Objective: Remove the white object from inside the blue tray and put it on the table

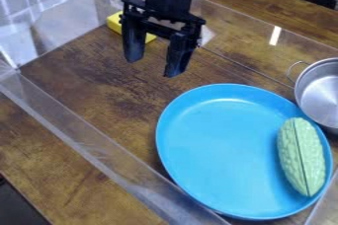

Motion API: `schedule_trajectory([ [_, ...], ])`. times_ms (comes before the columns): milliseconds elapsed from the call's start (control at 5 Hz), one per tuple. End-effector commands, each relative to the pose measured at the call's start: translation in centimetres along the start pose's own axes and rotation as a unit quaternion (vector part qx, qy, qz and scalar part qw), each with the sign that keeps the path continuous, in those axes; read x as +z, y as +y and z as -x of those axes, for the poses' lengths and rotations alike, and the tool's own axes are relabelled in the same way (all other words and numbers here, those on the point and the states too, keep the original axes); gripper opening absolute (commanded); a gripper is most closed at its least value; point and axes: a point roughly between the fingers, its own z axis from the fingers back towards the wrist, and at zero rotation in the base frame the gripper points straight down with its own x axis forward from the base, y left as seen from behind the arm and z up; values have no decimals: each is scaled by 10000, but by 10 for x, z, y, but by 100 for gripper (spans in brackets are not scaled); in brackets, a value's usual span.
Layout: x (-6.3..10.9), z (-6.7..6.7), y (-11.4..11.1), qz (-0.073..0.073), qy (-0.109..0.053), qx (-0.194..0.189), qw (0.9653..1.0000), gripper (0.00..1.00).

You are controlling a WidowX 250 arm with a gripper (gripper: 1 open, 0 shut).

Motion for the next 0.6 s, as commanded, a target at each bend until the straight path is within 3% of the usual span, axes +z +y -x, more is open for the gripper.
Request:
schedule_trajectory([
  [0,11,-9,-7,-8,-246,-135,9996,100],
  [400,2,-15,-11,22,-148,-211,9997,100],
])
